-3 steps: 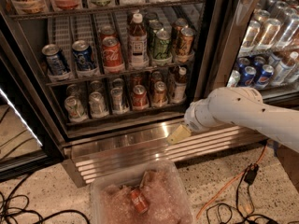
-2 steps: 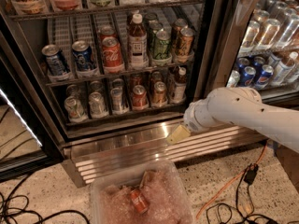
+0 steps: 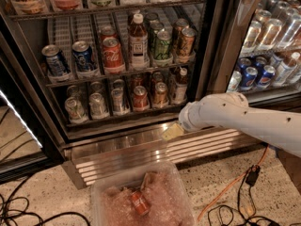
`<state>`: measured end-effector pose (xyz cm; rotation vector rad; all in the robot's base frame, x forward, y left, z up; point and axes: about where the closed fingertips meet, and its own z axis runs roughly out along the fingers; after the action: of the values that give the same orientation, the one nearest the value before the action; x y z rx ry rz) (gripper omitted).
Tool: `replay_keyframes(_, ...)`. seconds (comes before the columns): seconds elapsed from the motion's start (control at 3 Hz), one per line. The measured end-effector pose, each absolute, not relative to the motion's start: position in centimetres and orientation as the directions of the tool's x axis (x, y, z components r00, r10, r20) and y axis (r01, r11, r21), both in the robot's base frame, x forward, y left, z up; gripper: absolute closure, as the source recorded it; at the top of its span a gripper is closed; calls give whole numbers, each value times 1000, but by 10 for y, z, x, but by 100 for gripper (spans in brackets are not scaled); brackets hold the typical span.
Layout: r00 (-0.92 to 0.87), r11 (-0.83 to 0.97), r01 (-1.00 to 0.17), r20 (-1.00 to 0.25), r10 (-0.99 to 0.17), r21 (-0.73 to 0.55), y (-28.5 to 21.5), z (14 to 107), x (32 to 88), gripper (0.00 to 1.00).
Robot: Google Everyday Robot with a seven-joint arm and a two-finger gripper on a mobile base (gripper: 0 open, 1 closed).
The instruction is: Pick orange can from bottom shelf of fridge
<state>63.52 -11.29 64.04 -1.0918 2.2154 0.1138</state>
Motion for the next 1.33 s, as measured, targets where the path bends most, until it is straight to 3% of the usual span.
replay_keyframes(0.67, -442, 771, -594, -706, -553, -232, -115, 638, 673, 0)
replay_keyframes(1.33, -434, 801, -547, -736, -520, -244, -131, 645, 685, 0)
